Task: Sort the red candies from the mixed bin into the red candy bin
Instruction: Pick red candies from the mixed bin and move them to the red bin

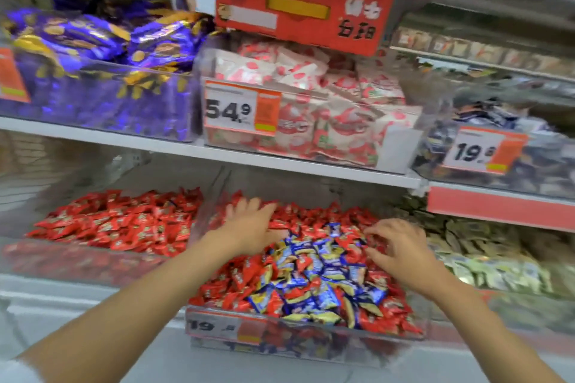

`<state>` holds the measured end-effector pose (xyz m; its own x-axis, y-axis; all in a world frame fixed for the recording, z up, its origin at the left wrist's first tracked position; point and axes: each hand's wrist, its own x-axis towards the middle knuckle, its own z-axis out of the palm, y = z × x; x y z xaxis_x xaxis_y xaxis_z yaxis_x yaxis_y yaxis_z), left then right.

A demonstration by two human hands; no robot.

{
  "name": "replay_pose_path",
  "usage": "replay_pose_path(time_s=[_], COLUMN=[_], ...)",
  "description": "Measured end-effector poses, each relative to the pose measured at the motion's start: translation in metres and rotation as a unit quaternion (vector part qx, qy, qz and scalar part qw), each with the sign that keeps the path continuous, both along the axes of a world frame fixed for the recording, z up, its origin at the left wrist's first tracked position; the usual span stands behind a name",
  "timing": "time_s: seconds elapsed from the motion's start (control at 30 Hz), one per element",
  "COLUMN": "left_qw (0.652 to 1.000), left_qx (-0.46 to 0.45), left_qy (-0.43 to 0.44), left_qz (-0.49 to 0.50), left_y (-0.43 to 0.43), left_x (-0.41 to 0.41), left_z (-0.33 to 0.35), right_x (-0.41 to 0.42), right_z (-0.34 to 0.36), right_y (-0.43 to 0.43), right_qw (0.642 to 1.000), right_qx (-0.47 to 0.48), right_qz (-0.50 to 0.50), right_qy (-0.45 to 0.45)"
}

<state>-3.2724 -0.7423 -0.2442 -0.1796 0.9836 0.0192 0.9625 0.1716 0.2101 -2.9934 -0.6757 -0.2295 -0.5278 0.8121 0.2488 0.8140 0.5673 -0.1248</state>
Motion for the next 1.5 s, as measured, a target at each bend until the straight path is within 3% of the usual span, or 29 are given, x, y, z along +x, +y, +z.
replay_pose_path(time_s=[0.1, 0.23, 0.33, 0.57, 0.73, 0.83, 1.0, 1.07, 1.17, 1.23, 1.3, 1.37, 1.5], left_qw=[0.995, 0.994, 0.998, 0.989, 0.965, 0.963, 0.978, 0.982, 0.988, 0.992, 0.992, 0.992, 0.986], left_qx=[-0.046, -0.011, -0.003, 0.035, 0.014, -0.036, -0.048, -0.085, -0.095, -0.063, -0.033, -0.005, 0.085], left_qy=[-0.012, 0.007, -0.004, -0.102, -0.067, -0.123, -0.133, -0.108, -0.023, -0.018, -0.044, -0.053, -0.064], left_qz=[0.082, 0.109, 0.061, -0.098, -0.253, -0.237, -0.156, -0.133, -0.119, -0.11, -0.111, -0.116, -0.126], left_y=[0.026, 0.047, 0.056, 0.034, 0.002, -0.013, -0.026, -0.027, -0.023, -0.02, -0.02, -0.022, -0.023], left_x=[-0.004, 0.006, 0.011, 0.032, 0.069, 0.06, 0.019, 0.013, 0.01, 0.004, -0.003, -0.007, -0.004], left_z=[-0.015, -0.032, -0.038, -0.025, -0.009, 0.009, 0.02, 0.01, -0.009, -0.011, -0.008, -0.006, -0.004], right_x=[0.024, 0.034, 0.034, 0.031, 0.03, 0.032, 0.006, -0.017, -0.052, -0.066, -0.071, -0.07, -0.055], right_z=[-0.008, -0.021, -0.026, -0.024, -0.019, -0.014, -0.002, -0.005, -0.022, -0.031, -0.029, -0.022, -0.006], right_y=[0.003, -0.003, 0.0, -0.001, -0.005, -0.005, -0.013, -0.02, -0.025, -0.021, -0.016, -0.014, -0.013], right_qw=[1.0, 0.987, 0.978, 0.976, 0.978, 0.981, 0.975, 0.975, 0.981, 0.979, 0.978, 0.975, 0.952], right_qx=[-0.016, -0.051, -0.063, -0.087, -0.084, -0.058, -0.023, -0.046, -0.107, -0.103, -0.11, -0.137, -0.207], right_qz=[0.013, 0.055, 0.063, 0.049, 0.048, 0.049, 0.072, 0.11, 0.157, 0.174, 0.171, 0.173, 0.152], right_qy=[0.013, 0.139, 0.188, 0.192, 0.182, 0.177, 0.207, 0.185, 0.039, -0.036, -0.045, -0.004, 0.165])
